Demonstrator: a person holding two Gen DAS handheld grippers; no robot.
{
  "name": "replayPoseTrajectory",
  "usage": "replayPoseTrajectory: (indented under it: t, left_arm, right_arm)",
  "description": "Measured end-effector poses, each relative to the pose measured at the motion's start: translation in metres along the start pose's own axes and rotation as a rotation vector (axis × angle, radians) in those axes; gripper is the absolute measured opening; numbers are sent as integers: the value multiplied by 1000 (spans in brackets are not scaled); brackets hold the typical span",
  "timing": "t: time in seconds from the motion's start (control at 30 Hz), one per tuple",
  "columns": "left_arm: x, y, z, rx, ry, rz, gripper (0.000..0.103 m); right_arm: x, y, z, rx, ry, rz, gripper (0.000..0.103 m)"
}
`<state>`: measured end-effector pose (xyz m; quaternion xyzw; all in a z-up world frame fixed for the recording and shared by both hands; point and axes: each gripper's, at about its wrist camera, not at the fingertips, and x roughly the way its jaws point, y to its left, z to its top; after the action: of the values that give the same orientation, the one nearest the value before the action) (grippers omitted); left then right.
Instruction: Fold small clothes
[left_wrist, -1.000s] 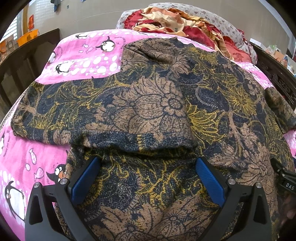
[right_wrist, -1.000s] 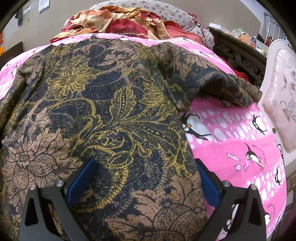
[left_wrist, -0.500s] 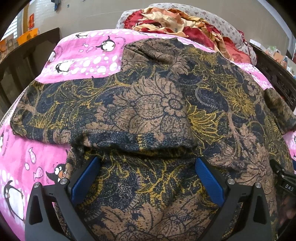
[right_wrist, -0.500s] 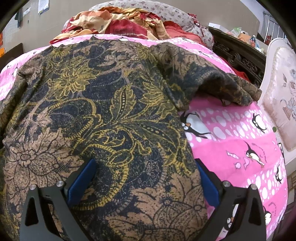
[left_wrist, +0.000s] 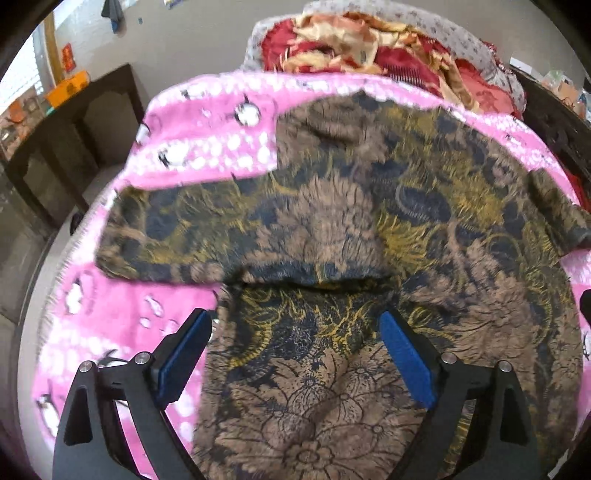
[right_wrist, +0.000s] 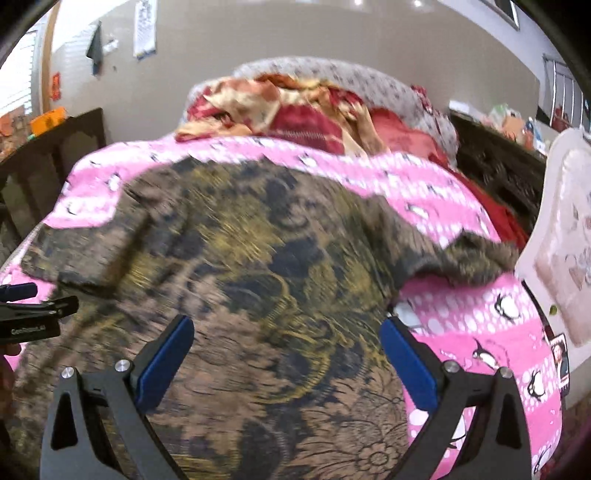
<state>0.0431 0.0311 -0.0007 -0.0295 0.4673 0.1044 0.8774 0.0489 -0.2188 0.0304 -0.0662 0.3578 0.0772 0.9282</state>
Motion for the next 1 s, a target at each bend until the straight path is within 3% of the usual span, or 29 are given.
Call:
replayPoseTrajectory:
  t: [0.23, 0.6, 0.77, 1.0]
  left_arm:
    - [-21, -4, 5, 12, -51, -15, 77]
    - [-14, 7, -1, -26, -43, -18, 77]
    - [-1, 1, -5, -13, -47, -37, 77]
    - [43, -19, -5, 90, -59, -39, 77]
  right_arm:
    - [-18, 14, -1, -18, -29, 12, 103]
    - [-5, 6, -7, -4, 2, -19, 103]
    - [8, 7, -2, -27, 13, -24, 103]
    - [57, 7, -11, -91, 23, -43, 103]
